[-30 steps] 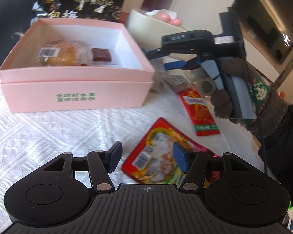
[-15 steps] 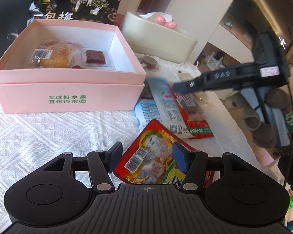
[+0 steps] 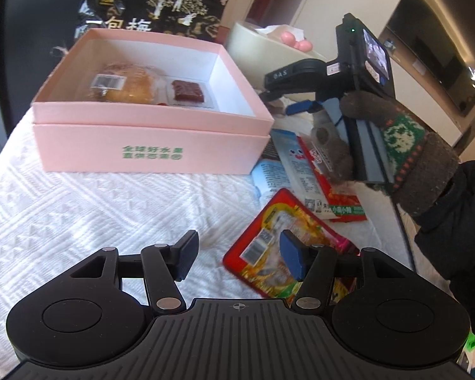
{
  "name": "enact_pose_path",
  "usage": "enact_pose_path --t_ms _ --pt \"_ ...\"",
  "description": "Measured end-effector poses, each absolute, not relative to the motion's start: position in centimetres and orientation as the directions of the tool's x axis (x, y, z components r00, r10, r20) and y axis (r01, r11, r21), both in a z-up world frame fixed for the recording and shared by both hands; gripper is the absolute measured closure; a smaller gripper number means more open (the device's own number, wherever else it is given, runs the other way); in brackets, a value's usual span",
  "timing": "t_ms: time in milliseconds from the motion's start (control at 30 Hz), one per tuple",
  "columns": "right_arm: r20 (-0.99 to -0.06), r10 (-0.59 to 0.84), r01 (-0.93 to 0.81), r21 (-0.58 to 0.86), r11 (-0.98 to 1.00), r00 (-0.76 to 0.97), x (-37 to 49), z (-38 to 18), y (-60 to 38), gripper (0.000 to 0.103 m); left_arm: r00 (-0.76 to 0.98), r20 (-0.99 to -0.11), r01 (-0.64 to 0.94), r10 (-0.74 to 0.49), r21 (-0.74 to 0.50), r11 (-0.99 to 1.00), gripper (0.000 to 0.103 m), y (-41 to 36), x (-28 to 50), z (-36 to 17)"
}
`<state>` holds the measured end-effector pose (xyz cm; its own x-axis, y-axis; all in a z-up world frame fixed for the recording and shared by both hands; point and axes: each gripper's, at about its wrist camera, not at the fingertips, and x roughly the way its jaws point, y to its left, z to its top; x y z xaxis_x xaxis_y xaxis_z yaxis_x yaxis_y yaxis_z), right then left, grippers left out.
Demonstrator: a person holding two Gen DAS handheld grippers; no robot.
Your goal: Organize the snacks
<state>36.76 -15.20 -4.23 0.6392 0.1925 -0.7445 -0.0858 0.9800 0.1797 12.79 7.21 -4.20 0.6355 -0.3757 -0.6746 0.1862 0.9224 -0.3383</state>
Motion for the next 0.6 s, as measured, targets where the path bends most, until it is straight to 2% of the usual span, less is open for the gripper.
enact_pose_path --t_ms 33,200,433,600 --pt "-0.746 0.203 -0.113 0.171 0.979 0.635 36.7 -4.1 -15.1 0.061 0.636 -0.676 0.182 -0.373 -0.338 0.923 0.041 7.4 12.7 -4.2" --pt "-0.724 0.236 -0.165 0.168 0.972 0.648 34.3 -1.8 -17.2 0.06 0.637 -0.675 0.179 -0.372 -0.341 0.923 0.041 7.2 12.4 -4.2" --pt "-0.664 0.311 -0.24 0.199 0.95 0.68 27.7 2.8 -22.4 0.06 0.624 -0.671 0.26 -0.401 -0.305 0.916 0.041 5.0 10.4 -2.6" --pt "-0.693 0.342 -0.346 0.141 0.928 0.635 22.7 1.7 -23.4 0.059 0.592 -0.693 0.322 -0.412 -0.265 0.909 0.041 2.5 9.4 -2.7"
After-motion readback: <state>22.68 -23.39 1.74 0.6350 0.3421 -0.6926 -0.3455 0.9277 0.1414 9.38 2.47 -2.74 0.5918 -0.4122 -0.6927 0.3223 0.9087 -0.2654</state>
